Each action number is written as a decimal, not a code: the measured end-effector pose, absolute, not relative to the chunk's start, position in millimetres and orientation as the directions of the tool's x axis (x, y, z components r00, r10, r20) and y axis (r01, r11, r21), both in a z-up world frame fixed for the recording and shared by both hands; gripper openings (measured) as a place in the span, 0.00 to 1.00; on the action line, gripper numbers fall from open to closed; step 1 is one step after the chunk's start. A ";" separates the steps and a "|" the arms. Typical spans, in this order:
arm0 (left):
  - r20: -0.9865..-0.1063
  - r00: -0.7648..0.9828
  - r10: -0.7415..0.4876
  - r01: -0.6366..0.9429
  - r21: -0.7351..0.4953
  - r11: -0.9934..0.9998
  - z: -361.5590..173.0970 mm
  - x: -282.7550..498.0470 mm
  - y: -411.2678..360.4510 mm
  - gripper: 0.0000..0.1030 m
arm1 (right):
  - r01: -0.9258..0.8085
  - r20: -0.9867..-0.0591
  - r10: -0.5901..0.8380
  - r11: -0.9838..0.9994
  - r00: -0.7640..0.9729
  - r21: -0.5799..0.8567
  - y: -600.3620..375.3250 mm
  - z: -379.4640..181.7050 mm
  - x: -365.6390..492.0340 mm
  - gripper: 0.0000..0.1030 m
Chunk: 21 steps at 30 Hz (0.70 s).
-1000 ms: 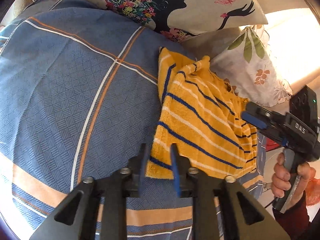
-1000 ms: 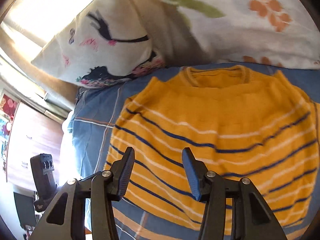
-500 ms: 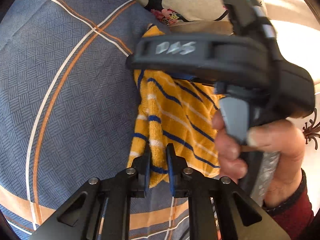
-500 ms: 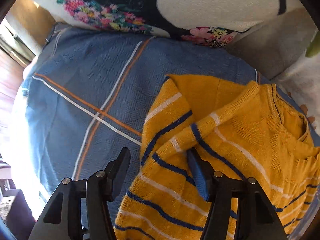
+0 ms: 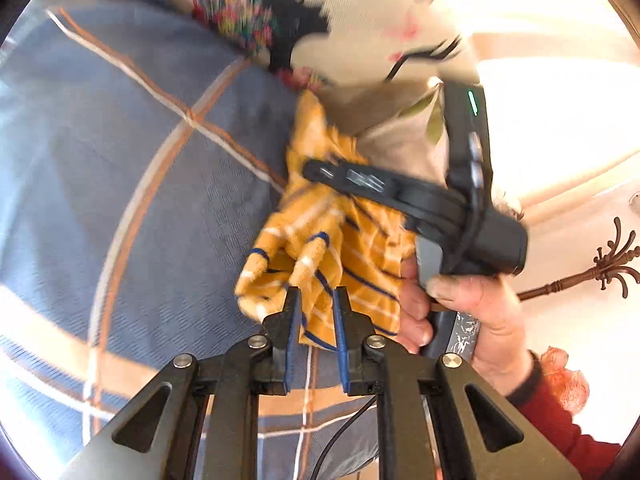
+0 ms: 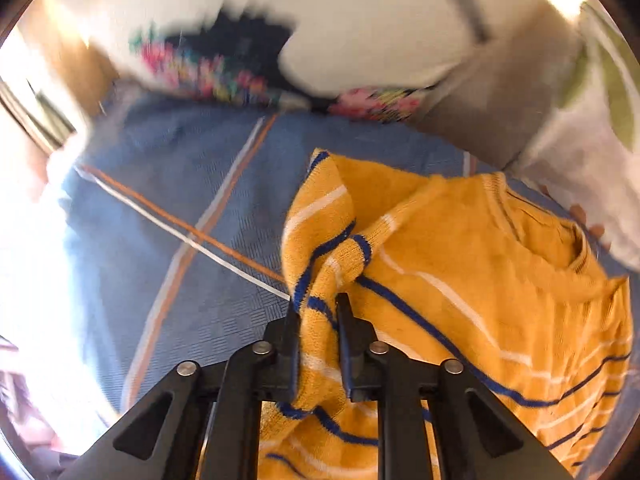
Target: Fold small clothes
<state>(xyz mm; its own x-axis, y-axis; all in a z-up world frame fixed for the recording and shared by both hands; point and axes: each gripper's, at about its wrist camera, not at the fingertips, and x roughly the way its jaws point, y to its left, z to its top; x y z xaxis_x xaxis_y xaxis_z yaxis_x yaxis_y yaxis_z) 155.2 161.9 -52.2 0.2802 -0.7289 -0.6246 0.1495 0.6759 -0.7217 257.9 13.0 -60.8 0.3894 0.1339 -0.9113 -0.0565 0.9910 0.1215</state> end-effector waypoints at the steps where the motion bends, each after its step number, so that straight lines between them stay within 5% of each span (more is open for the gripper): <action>1: -0.631 0.306 -0.713 0.152 -0.707 0.691 -44.1 147.4 166.4 0.15 | -0.048 -0.896 0.166 0.986 0.411 0.160 1.8 -52.9 251.6 0.13; 9: -0.712 0.377 -0.592 0.069 -0.616 0.785 -33.3 100.4 149.5 0.22 | 0.016 -0.793 0.254 0.949 0.554 0.315 -136.3 -1.9 179.8 0.12; 21: -0.781 0.263 -0.566 0.229 -0.519 0.823 -43.2 84.2 0.1 0.22 | 0.260 -0.831 0.192 0.892 0.522 0.369 -336.0 -71.3 111.2 0.13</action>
<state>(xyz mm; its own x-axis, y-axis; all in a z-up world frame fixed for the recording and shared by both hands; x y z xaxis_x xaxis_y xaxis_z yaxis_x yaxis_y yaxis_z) 84.2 0.1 -43.2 0.2630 -0.5658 -0.7815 0.2290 0.8234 -0.5191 111.2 -336.0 -71.3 0.5218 0.1918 -0.8312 0.2596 0.8925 0.3689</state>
